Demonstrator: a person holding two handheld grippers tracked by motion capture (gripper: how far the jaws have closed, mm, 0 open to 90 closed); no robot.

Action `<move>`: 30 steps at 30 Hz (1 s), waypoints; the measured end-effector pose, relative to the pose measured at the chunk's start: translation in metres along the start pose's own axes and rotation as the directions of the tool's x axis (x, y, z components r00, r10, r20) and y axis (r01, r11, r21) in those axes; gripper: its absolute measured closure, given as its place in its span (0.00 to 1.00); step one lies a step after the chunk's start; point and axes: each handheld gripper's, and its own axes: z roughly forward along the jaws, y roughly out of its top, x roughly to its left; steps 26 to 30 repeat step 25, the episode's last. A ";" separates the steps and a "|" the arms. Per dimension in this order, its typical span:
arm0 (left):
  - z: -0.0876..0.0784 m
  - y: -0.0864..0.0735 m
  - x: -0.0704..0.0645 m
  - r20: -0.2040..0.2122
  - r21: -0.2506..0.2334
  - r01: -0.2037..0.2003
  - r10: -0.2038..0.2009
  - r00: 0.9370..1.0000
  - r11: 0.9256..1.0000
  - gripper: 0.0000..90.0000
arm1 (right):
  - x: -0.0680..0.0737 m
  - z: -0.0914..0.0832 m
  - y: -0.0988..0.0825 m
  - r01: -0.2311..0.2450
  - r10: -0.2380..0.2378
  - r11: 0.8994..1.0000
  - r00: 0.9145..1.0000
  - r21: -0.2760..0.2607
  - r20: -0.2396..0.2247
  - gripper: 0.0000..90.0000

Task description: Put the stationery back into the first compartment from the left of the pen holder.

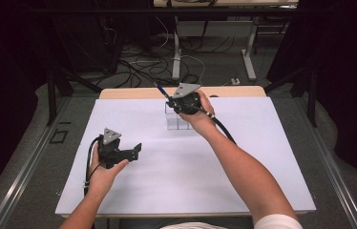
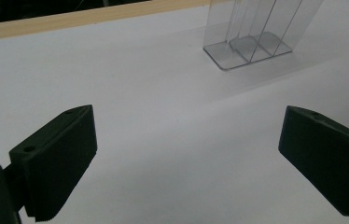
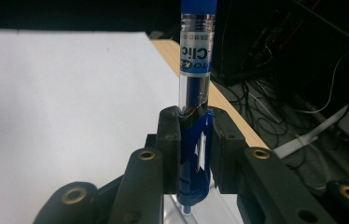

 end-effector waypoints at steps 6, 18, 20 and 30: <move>-0.001 0.000 0.003 0.005 0.004 0.001 -0.001 1.000 1.000 0.05 | -0.005 0.021 -0.001 -0.146 0.146 0.989 0.989 -0.021 -0.004 0.85; -0.001 0.000 0.003 0.008 -0.005 0.024 -0.024 1.000 1.000 0.05 | -0.011 0.045 -0.020 -0.263 0.262 0.964 0.964 0.031 0.044 0.85; 0.000 -0.001 0.004 0.007 -0.003 0.025 -0.025 1.000 1.000 0.05 | -0.011 0.045 -0.021 -0.270 0.268 0.962 0.963 0.046 0.041 0.83; 0.000 -0.001 0.004 0.007 -0.007 0.024 -0.024 1.000 1.000 0.05 | -0.012 0.037 -0.020 -0.297 0.295 0.955 0.954 0.019 0.060 0.64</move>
